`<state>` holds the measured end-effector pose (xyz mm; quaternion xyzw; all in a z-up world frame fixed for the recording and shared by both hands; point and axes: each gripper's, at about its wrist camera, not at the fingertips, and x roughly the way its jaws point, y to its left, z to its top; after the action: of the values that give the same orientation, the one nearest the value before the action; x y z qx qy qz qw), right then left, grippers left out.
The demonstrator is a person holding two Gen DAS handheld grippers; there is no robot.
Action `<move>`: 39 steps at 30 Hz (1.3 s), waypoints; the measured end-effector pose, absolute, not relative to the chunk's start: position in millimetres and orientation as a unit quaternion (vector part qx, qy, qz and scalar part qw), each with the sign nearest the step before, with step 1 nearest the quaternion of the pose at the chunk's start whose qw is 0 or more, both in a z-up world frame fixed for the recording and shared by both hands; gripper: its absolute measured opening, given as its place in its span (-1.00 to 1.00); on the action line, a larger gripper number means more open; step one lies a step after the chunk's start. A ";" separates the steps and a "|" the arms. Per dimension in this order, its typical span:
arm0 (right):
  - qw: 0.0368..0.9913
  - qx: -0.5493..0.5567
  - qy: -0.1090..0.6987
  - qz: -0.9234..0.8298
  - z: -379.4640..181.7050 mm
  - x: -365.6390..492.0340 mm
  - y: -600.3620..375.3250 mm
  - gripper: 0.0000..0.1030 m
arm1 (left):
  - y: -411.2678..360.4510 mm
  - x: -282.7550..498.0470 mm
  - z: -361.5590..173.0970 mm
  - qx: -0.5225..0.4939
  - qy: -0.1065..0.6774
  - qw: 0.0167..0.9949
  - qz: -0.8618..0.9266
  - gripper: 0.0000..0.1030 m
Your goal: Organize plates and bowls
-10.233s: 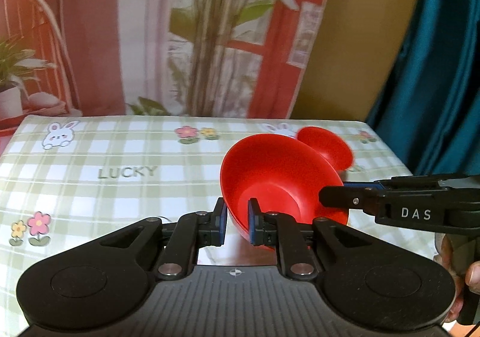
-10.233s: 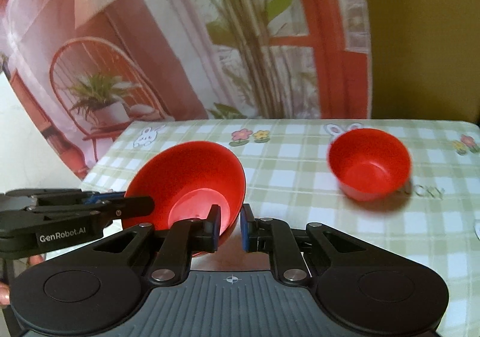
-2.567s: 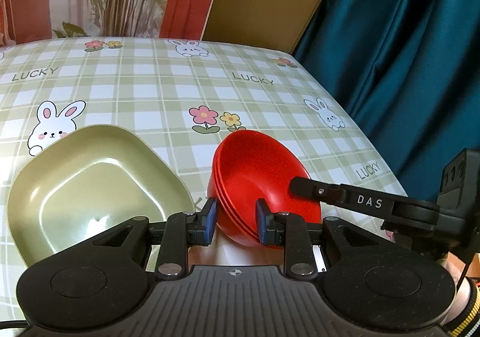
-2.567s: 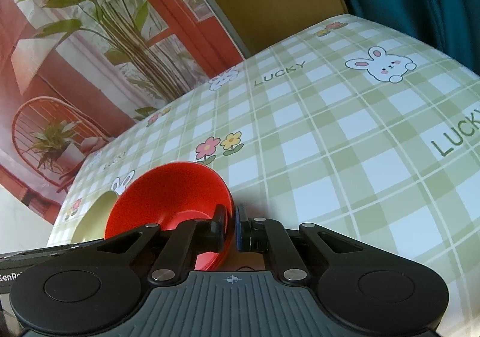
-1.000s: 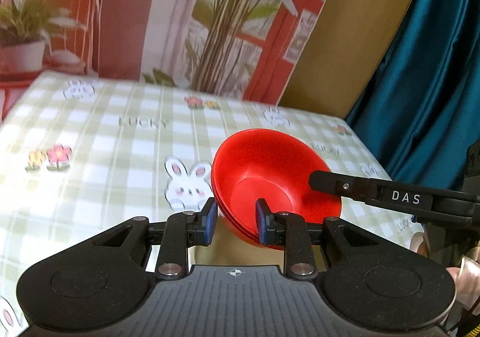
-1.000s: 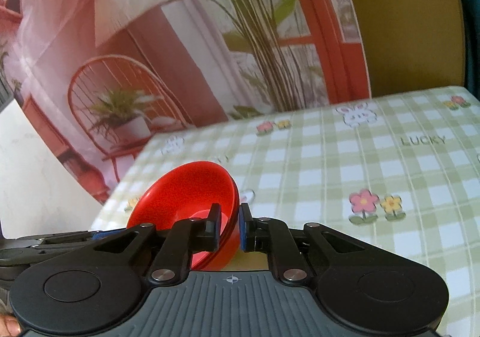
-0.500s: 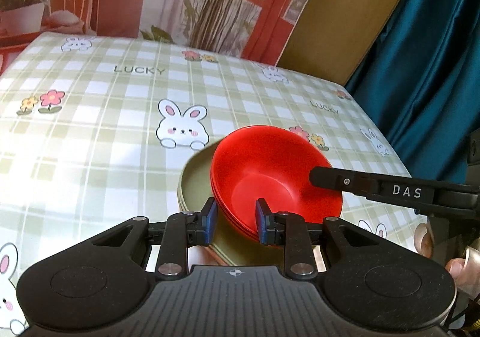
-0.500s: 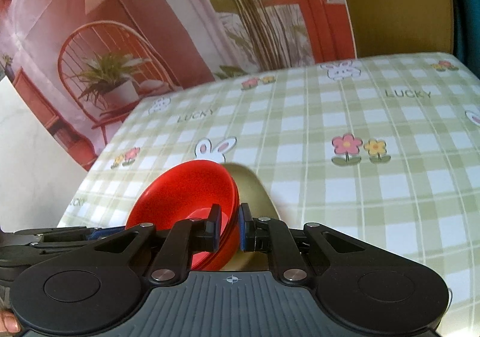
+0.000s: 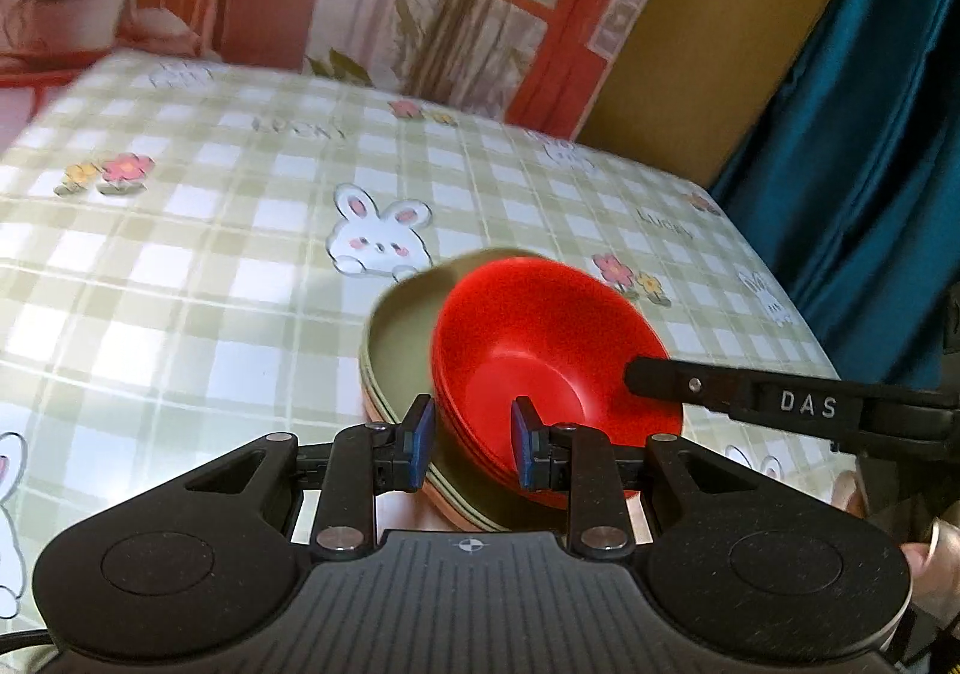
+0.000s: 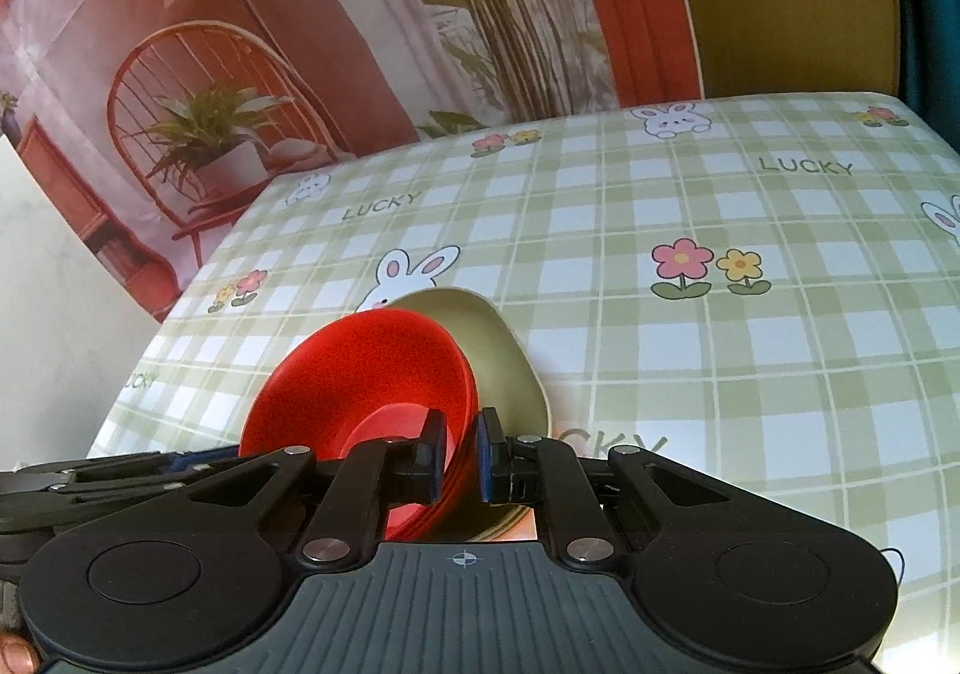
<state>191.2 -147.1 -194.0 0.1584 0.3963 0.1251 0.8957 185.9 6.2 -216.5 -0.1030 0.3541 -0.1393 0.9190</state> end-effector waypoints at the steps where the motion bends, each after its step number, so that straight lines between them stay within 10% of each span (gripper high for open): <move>1: 0.897 0.156 0.394 0.125 -193.1 190.5 -147.8 -0.71 | 6.6 183.4 -214.0 -0.102 0.348 0.922 -0.133 -0.35; 13: 0.917 0.135 0.356 0.121 -172.8 180.3 -151.7 -0.37 | 11.9 171.4 -183.5 -0.080 0.301 0.946 -0.090 0.18; 26: 0.948 0.093 0.290 0.094 -123.1 154.3 -163.4 0.98 | 14.9 142.6 -129.8 -0.048 0.241 0.968 -0.055 0.64; 39: 0.976 0.062 0.195 0.075 -24.0 122.5 -180.4 0.99 | 14.5 102.1 -38.5 -0.005 0.135 0.991 -0.003 0.64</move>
<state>122.5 -180.4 -24.0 0.0624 0.1951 0.0753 0.9759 102.1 14.5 -38.5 -0.0045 0.1351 -0.0030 0.9908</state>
